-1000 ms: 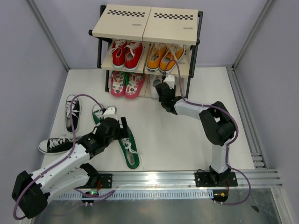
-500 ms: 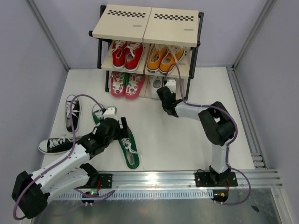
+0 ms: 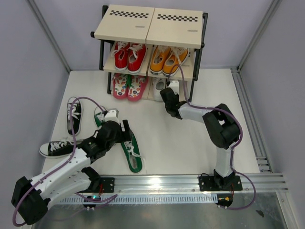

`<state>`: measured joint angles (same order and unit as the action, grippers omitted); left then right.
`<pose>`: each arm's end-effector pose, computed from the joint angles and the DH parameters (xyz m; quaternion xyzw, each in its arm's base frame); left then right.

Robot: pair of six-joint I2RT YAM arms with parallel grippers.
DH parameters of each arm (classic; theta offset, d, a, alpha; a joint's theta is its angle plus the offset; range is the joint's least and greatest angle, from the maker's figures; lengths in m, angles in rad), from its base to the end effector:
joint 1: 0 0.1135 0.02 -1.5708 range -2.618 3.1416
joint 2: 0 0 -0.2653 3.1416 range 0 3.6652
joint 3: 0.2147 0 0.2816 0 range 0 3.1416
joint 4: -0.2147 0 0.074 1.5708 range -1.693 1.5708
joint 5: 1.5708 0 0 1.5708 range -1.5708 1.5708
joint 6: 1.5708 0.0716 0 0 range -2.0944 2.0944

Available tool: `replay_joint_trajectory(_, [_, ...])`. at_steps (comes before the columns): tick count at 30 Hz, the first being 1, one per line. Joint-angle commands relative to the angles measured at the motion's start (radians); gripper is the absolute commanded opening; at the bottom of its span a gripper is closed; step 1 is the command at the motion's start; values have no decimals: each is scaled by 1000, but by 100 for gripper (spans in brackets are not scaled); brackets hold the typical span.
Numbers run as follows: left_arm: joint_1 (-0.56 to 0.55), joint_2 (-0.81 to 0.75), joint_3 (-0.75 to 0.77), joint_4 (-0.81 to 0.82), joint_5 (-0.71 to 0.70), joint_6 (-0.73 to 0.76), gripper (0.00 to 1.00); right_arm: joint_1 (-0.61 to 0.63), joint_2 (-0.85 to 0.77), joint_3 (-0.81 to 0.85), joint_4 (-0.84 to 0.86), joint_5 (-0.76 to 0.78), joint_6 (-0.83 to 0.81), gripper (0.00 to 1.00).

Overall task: Place and organize the shoes onto the shoe shelf
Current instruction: Place the shoe at the shoe shelf.

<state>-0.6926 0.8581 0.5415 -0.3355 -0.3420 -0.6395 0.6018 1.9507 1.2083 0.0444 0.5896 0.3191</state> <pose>0.1993 -0.1342 0.1997 -0.0520 0.8850 -0.1500 0.4378 0.4050 0.2298 0.1323 -0.0006 0.8758 -0.0562 0.4793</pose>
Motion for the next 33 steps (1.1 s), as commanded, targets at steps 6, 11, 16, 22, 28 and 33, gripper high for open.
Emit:
replay_joint_trajectory(6, [-2, -8, -8, 13, -23, 8, 81, -4, 28, 135, -21, 50, -40, 16])
replay_joint_trajectory(11, [-1, -7, -8, 13, -26, 8, 81, -4, 42, 152, -20, 52, -61, 17])
replay_joint_trajectory(16, [-2, -8, -9, 16, -26, 8, 81, -4, 48, 162, -23, 50, -68, 17])
replay_joint_trajectory(22, [-2, -5, -11, 20, -26, 9, 81, -4, 12, 113, 1, 15, -63, 17])
replay_joint_trajectory(28, [-1, -8, -8, 21, -26, 9, 82, -4, -96, -81, 178, -72, -72, 34])
replay_joint_trajectory(33, [-2, -17, -8, 20, -26, 1, 85, 12, -186, -180, 218, -99, -74, 42])
